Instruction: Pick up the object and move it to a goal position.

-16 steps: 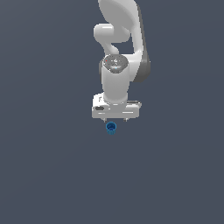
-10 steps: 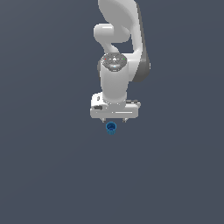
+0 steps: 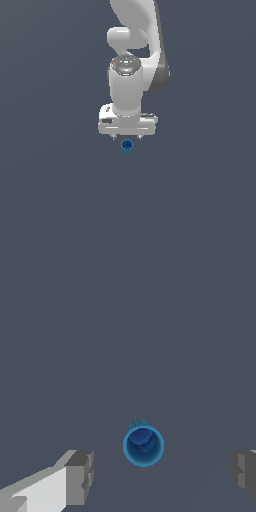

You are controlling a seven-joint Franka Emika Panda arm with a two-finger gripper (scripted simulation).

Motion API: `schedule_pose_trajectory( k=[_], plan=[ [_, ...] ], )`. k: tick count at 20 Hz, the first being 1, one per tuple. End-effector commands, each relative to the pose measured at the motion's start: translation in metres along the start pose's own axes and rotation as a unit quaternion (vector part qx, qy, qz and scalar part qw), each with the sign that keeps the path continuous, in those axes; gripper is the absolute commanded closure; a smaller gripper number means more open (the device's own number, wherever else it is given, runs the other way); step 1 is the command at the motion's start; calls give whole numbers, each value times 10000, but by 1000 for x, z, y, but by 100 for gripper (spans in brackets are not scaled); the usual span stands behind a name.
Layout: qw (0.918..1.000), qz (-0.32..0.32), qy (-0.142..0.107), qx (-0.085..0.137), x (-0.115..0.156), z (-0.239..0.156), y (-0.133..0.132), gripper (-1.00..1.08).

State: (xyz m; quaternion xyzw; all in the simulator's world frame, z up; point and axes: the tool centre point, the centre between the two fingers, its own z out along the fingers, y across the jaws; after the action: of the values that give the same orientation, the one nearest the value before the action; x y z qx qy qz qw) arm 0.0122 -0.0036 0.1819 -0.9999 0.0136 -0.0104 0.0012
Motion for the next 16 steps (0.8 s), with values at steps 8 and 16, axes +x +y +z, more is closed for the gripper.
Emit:
schedule_pose_trajectory(
  k=[8, 16],
  plan=[
    [9991, 429, -21, 10, -6, 16, -1, -92],
    [9917, 1287, -58, 10, -19, 47, -1, -92]
  ],
)
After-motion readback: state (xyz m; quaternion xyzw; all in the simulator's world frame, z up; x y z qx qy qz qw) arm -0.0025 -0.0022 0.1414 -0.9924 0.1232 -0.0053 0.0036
